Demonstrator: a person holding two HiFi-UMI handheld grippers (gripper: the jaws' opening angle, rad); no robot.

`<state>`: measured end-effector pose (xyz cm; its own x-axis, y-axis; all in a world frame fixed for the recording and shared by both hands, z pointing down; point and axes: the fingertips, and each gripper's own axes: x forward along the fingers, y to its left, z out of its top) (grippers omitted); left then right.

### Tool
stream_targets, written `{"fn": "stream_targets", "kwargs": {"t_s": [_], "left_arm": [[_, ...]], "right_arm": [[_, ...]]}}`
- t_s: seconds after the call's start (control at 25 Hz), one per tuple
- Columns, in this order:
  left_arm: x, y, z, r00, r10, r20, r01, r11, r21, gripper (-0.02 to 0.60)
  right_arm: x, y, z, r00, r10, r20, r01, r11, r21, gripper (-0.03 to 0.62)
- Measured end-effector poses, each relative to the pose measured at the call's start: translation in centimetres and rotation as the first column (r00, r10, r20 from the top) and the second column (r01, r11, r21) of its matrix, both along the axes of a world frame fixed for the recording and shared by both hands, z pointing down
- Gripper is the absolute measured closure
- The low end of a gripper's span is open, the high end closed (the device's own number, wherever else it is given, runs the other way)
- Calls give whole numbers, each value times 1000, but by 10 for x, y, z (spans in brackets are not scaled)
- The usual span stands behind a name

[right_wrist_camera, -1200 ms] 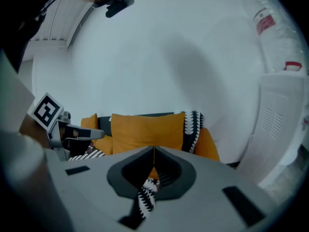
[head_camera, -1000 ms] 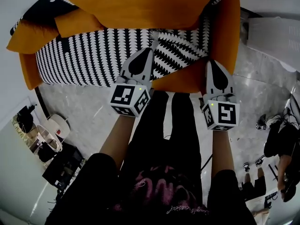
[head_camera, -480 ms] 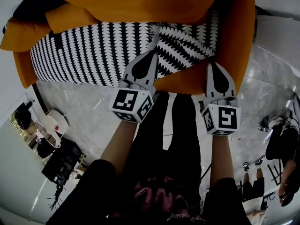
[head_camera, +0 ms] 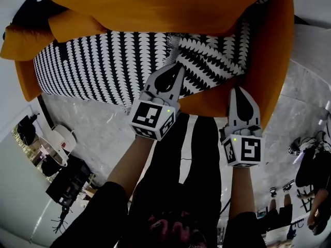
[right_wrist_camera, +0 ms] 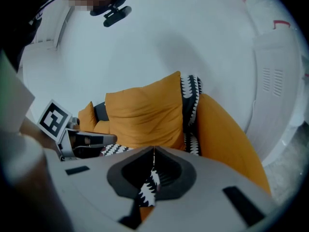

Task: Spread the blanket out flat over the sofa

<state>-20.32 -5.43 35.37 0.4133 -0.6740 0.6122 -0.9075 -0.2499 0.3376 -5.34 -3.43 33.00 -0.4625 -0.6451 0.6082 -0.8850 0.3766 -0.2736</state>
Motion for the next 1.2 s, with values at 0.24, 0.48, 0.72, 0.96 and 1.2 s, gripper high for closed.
{"fn": "stream_targets", "kwargs": {"t_s": [0.24,0.48,0.72,0.96,1.2], "left_arm": [[34,-2,46,989,135,64,-135,991,-11,565],[30,-11,45,968,232,98,-229,973,-41,563],[23,-25,50,908,377,183,-369,926,-78,484],[35,-32,95,770,577,272,-544,817,-192,424],[30,-34,142,660,690,297,-615,723,-315,382]], "right_arm": [[28,13,34,1000,20,14,-20,1000,-2,572],[23,8,20,999,42,14,-42,999,-5,572],[18,9,6,1000,23,10,-23,1000,3,572],[38,14,19,999,41,26,-41,999,-17,572],[33,27,38,999,-7,46,8,999,-34,572]]}}
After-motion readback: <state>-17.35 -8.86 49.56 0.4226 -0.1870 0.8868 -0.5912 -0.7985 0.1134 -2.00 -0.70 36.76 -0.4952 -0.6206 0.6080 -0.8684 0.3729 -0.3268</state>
